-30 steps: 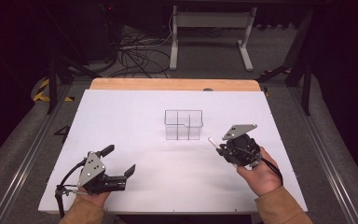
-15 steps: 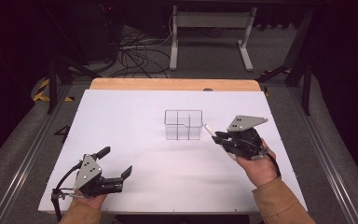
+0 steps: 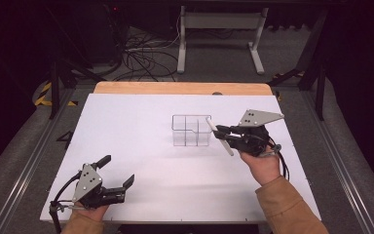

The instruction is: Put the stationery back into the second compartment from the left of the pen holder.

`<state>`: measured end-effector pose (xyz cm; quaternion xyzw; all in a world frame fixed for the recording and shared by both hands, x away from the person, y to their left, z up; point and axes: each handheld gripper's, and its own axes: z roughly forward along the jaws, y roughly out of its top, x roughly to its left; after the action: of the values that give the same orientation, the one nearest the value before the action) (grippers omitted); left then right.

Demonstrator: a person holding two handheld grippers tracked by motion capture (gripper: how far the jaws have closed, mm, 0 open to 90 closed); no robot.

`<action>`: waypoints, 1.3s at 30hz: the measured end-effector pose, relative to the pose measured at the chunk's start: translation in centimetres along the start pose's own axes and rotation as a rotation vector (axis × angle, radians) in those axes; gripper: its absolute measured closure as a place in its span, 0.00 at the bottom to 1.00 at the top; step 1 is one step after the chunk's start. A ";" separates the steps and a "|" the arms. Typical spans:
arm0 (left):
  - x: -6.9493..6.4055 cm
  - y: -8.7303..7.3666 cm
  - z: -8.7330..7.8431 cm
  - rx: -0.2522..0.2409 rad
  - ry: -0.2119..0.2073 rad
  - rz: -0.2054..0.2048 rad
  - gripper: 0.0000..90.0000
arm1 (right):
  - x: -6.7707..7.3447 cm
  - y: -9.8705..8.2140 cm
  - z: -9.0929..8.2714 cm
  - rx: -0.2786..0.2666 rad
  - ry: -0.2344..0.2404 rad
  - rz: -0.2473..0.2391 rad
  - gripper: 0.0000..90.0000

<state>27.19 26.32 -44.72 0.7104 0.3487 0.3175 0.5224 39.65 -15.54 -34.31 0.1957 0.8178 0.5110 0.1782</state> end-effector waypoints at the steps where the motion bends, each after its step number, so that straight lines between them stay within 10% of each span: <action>1: 0.0 0.0 0.0 0.000 0.000 0.000 0.06 | 0.0 0.0 0.0 0.000 0.000 0.000 0.88; 23: 0.1 0.1 0.3 0.003 -0.013 0.004 0.06 | -2.5 0.7 3.4 -0.278 -0.003 0.062 0.87; 39: 0.2 0.1 0.6 0.006 -0.028 0.002 0.06 | -3.7 0.3 6.7 -0.371 -0.051 0.108 0.87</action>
<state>27.80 26.14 -44.78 0.7168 0.3417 0.3071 0.5245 46.17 -12.10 -36.48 0.2159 0.6931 0.6566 0.2044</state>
